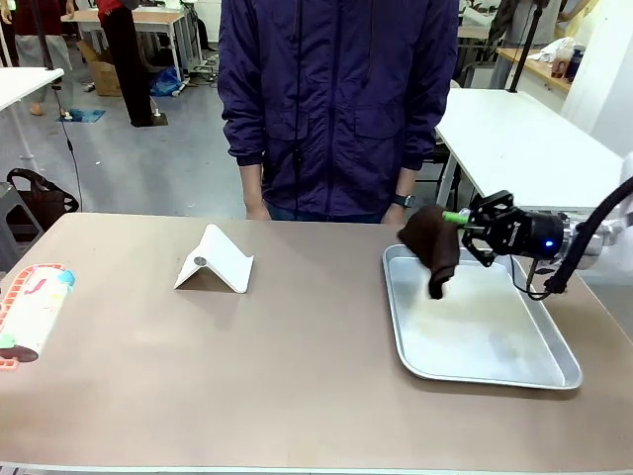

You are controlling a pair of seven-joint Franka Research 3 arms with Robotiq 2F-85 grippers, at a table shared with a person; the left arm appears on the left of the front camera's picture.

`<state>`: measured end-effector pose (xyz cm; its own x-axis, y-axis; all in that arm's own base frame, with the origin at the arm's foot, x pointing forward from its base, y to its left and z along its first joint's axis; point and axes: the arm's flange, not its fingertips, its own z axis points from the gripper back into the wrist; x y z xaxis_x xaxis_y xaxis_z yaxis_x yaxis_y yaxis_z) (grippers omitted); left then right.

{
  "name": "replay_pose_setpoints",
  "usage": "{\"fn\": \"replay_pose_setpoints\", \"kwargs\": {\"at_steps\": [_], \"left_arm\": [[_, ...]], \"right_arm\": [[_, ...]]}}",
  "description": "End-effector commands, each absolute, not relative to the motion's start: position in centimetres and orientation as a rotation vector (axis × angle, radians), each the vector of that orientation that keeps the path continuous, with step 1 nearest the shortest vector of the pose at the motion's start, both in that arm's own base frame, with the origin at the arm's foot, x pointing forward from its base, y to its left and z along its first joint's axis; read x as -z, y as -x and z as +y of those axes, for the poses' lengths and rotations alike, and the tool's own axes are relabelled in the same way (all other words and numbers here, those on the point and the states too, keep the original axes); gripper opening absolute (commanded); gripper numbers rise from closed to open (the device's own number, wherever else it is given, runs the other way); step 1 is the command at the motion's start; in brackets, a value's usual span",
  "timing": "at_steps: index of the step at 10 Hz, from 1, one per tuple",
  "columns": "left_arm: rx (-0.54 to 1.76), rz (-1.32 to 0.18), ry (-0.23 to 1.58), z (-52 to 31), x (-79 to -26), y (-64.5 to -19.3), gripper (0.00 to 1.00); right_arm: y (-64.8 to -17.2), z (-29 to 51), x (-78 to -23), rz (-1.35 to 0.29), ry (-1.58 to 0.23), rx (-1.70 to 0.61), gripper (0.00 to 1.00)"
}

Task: Clean the surface of the table.
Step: Clean the area not pointed to by the person.

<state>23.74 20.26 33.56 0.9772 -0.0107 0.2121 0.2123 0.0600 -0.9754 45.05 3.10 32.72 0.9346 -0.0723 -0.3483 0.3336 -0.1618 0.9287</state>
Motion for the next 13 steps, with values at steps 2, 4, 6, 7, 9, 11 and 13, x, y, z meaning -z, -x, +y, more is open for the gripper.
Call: {"fn": "replay_pose_setpoints", "kwargs": {"at_steps": [2,4,6,7,9,11,13], "left_arm": [[0.161,-0.163,1.510,20.2,-33.9,-23.8,0.21],[0.161,-0.163,1.510,20.2,-33.9,-23.8,0.21],[0.161,-0.163,1.510,20.2,-33.9,-23.8,0.21],[0.161,-0.163,1.510,20.2,-33.9,-23.8,0.21],[0.161,-0.163,1.510,20.2,-33.9,-23.8,0.21],[0.161,-0.163,1.510,20.2,-33.9,-23.8,0.21],[0.161,-0.163,1.510,20.2,-33.9,-23.8,0.21]], "right_arm": [[-40.9,1.2,-36.0,0.355,-1.869,0.454,0.00],[-37.4,-1.6,-37.0,0.259,-1.823,0.420,0.00],[-36.3,-4.3,-36.0,0.213,-1.724,0.413,0.00],[-35.9,-5.4,-35.3,0.198,-1.672,0.398,0.00],[-34.9,-6.2,-34.2,0.158,-1.568,0.400,0.00],[-34.7,-5.8,-33.7,0.143,-1.502,0.352,0.00],[-35.5,-6.9,-33.9,0.161,-1.576,0.412,0.00]]}}
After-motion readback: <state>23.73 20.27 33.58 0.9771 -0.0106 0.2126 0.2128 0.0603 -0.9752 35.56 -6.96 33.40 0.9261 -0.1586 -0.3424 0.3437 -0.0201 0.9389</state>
